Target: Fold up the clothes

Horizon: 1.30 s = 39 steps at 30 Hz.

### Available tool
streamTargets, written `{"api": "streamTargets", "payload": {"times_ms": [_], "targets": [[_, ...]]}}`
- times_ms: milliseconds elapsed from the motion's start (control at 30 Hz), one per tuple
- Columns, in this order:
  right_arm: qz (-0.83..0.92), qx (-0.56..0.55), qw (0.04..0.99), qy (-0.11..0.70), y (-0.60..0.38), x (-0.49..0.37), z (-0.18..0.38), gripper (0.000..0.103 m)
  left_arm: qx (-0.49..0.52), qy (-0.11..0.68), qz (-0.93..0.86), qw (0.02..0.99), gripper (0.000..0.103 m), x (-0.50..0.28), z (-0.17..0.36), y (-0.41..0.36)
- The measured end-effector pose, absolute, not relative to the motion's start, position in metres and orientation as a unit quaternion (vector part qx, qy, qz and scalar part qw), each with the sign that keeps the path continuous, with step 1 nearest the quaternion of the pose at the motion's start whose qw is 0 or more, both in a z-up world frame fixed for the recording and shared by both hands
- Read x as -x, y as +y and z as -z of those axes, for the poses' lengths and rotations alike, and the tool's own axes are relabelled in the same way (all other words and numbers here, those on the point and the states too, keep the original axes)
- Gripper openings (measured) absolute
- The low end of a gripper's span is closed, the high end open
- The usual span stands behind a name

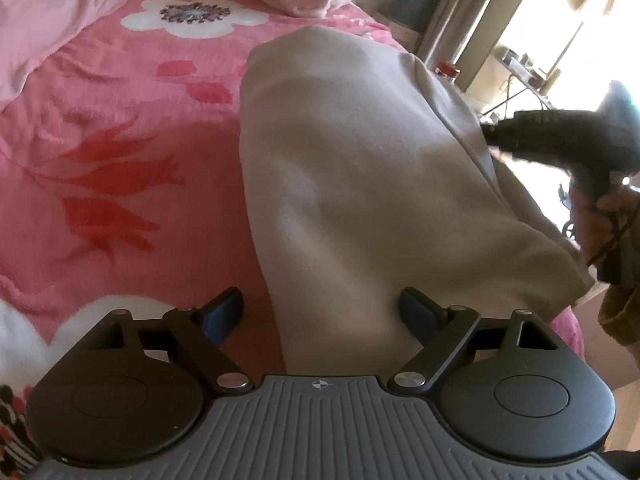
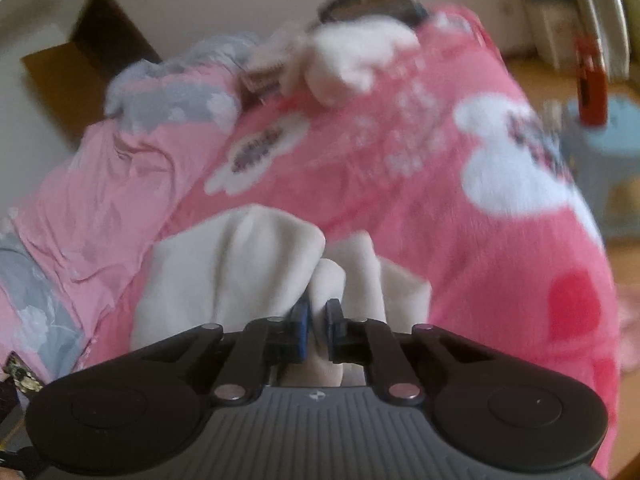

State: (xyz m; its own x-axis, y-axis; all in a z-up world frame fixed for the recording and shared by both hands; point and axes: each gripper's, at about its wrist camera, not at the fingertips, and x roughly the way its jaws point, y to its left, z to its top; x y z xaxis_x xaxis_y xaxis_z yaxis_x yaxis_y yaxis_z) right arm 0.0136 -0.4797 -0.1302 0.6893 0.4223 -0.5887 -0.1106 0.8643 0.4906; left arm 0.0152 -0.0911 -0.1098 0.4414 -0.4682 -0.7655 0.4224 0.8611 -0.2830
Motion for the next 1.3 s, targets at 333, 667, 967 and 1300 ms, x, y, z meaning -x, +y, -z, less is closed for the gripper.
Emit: {"api": "streamTargets", "payload": {"times_ms": [333, 667, 967, 1300], "targets": [[-0.116, -0.182, 0.909, 0.356, -0.486, -0.02, 0.156, 0.004, -0.021, 0.441, 0.279, 0.853, 0.084, -0.012, 0.106, -0.11], [-0.1, -0.321, 0.875, 0.348, -0.538, 0.031, 0.133, 0.014, -0.017, 0.442, 0.281, 0.852, 0.085, -0.014, 0.107, -0.108], [-0.11, -0.418, 0.804, 0.408, -0.53, 0.113, 0.147, 0.044, -0.016, 0.444, 0.28, 0.851, 0.084, -0.013, 0.109, -0.108], [-0.1, -0.378, 0.819, 0.421, -0.5, 0.11, 0.156, 0.007, -0.021, 0.437, 0.286, 0.852, 0.081, -0.008, 0.107, -0.107]]}}
